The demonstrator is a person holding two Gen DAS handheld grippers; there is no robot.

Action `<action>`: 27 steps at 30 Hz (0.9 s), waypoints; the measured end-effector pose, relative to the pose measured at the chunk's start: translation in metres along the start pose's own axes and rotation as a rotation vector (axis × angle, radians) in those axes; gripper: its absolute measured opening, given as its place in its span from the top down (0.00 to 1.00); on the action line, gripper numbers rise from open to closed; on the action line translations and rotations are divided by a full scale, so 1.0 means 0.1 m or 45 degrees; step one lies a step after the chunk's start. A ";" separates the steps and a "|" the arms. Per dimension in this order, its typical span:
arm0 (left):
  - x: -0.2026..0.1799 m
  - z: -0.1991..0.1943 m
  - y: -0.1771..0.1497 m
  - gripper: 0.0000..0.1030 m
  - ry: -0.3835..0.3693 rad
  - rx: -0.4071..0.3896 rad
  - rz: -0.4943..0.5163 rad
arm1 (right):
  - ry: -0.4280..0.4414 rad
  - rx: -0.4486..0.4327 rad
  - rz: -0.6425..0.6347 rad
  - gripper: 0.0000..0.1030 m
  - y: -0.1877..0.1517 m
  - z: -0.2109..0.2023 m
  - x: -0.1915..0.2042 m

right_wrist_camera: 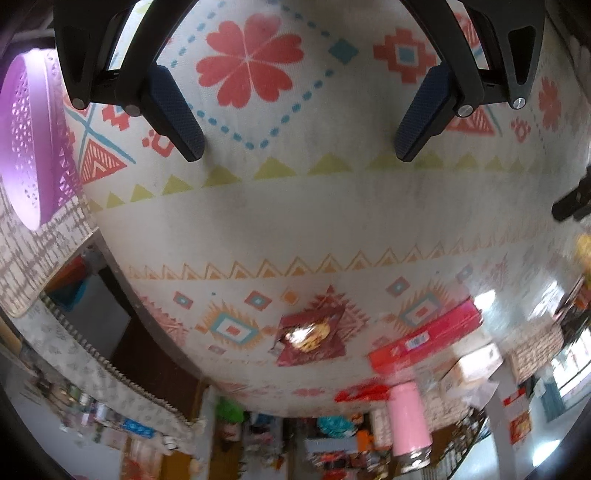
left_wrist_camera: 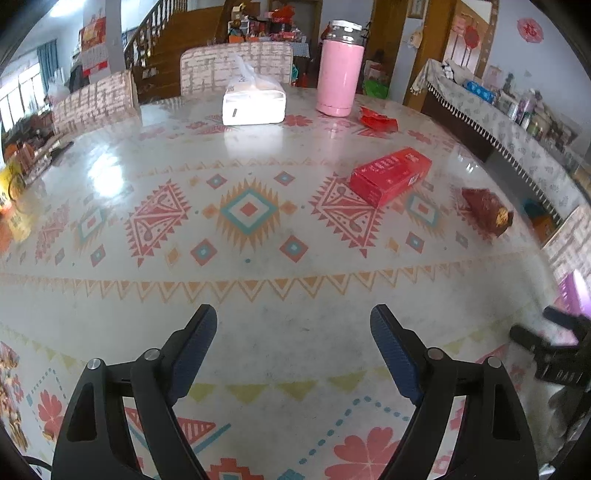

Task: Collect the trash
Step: 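Move both grippers back over the table toward the remaining trash, then grasp the long red box with the left gripper while the right grasps the brown snack bag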

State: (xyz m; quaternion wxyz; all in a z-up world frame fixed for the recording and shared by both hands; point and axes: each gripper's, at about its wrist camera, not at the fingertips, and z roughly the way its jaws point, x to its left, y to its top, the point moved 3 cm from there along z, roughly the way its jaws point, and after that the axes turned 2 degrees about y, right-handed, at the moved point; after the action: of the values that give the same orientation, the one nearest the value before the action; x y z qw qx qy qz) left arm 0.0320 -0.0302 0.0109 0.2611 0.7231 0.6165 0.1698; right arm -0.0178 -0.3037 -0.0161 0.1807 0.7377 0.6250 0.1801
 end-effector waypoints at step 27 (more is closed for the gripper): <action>-1.11 1.07 1.33 0.18 0.010 0.144 0.476 | 0.303 -0.192 0.159 0.24 1.16 0.41 -0.26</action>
State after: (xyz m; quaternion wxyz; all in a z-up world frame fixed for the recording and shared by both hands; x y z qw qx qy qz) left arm 0.1790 -0.1711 0.0112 0.1815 0.8379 0.4810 0.1831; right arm 0.0984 -0.3490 0.0041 0.1487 0.7329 0.5795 0.3237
